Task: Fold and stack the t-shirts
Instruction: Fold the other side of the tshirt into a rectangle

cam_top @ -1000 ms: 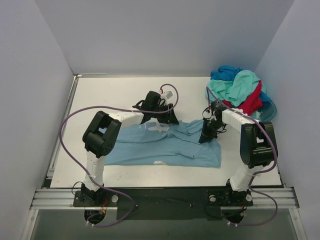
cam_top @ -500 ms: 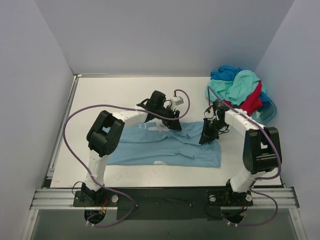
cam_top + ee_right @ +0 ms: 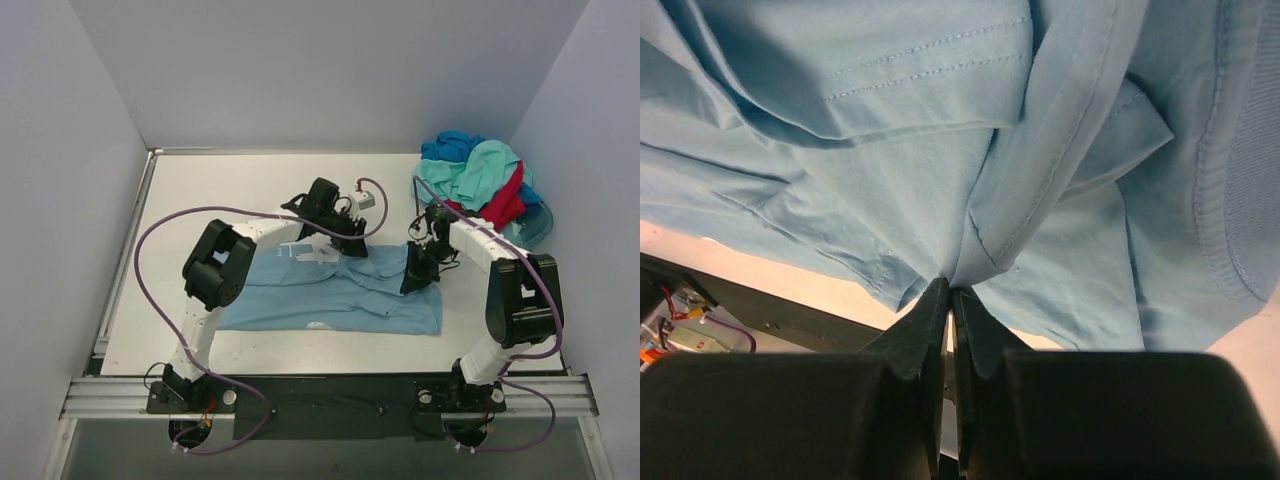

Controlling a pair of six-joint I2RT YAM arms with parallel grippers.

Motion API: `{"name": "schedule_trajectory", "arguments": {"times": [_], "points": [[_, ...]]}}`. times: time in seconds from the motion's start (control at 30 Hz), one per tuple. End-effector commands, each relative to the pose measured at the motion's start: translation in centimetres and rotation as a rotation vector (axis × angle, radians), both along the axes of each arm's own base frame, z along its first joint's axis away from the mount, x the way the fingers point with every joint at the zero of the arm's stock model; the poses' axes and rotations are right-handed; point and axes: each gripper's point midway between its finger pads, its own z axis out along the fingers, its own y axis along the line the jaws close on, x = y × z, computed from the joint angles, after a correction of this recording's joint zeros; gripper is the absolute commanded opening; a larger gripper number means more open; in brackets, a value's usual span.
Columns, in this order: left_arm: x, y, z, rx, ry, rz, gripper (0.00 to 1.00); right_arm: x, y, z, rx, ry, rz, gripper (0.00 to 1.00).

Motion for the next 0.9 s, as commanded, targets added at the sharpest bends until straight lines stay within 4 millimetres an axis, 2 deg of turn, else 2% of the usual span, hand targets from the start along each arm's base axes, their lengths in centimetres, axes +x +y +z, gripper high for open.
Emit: {"name": "schedule_trajectory", "arguments": {"times": [0.0,0.13,0.33,0.6,0.73,0.8,0.87], "points": [[1.0,-0.3,2.1,-0.015,-0.08,-0.037,0.53,-2.4,-0.8,0.3,-0.03,0.061,0.012,0.0],[-0.1,0.2,0.0,0.031,-0.051,-0.052,0.53,-2.4,-0.8,0.1,-0.034,0.068,0.015,0.0],[-2.1,-1.2,-0.2,-0.001,-0.028,-0.118,0.53,-2.0,-0.7,0.1,-0.032,0.064,0.018,0.0],[-1.2,-1.2,-2.6,0.061,-0.038,-0.094,0.52,-2.1,-0.8,-0.2,-0.036,0.071,0.016,0.0],[-0.9,-1.3,-2.5,0.061,-0.06,-0.093,0.52,-2.2,-0.7,-0.3,-0.033,0.073,0.016,0.0],[-1.3,-1.4,-2.5,0.058,-0.052,-0.106,0.49,-2.2,-0.8,-0.4,-0.033,0.075,0.016,0.0],[-2.0,-1.4,-2.6,0.049,-0.026,-0.121,0.34,-2.1,-0.8,-0.4,-0.036,0.072,0.015,0.0]]}}
